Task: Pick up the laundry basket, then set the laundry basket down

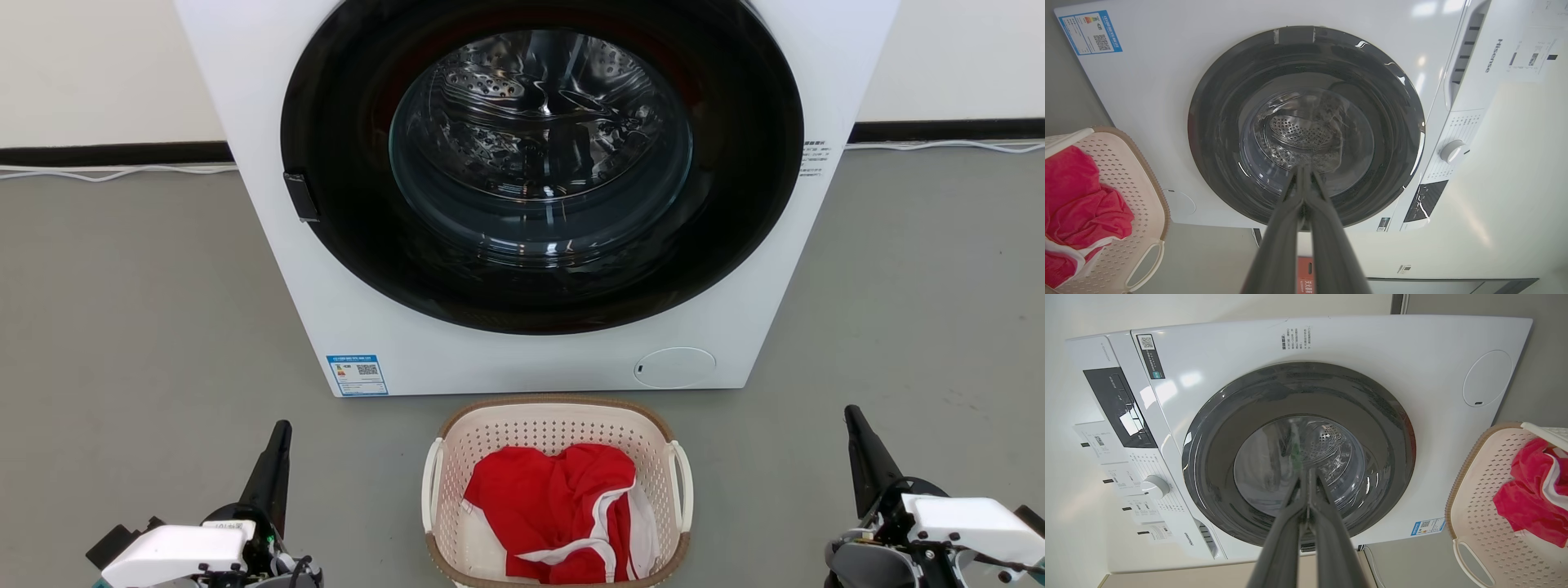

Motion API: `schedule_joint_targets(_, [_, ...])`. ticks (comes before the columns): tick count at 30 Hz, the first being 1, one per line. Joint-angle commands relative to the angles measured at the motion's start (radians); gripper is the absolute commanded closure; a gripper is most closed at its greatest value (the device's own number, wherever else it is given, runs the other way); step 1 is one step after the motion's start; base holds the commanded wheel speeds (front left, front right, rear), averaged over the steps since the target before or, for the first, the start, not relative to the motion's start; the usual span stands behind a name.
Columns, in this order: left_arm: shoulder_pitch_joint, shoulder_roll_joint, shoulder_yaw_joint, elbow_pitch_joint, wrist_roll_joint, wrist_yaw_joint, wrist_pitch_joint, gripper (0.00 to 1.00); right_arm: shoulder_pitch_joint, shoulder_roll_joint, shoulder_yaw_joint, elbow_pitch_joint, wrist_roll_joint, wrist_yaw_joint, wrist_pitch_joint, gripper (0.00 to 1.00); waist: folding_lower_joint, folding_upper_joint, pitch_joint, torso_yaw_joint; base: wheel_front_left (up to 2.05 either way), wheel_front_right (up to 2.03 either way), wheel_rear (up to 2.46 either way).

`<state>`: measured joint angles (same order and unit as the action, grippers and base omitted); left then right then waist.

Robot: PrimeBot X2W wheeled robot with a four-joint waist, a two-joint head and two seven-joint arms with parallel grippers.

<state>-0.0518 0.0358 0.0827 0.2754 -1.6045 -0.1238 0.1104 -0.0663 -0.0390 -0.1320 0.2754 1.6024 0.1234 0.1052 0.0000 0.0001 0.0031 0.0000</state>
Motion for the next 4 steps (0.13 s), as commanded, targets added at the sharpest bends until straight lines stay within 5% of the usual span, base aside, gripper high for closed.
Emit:
schedule_joint_targets(1, [-0.056,0.014,0.031,-0.030,-0.004,-0.007,0.003,1.00,-0.042,-0.011,0.019,-0.031,0.007,0.007,0.008,1.00,0.0000,-0.0001,0.000,0.000,0.00,0.00,0.00])
schedule_joint_targets(4, [-0.056,0.014,0.031,-0.030,-0.004,-0.007,0.003,1.00,-0.042,-0.011,0.019,-0.031,0.007,0.007,0.008,1.00,0.0000,-0.0001,0.000,0.000,0.00,0.00,0.00])
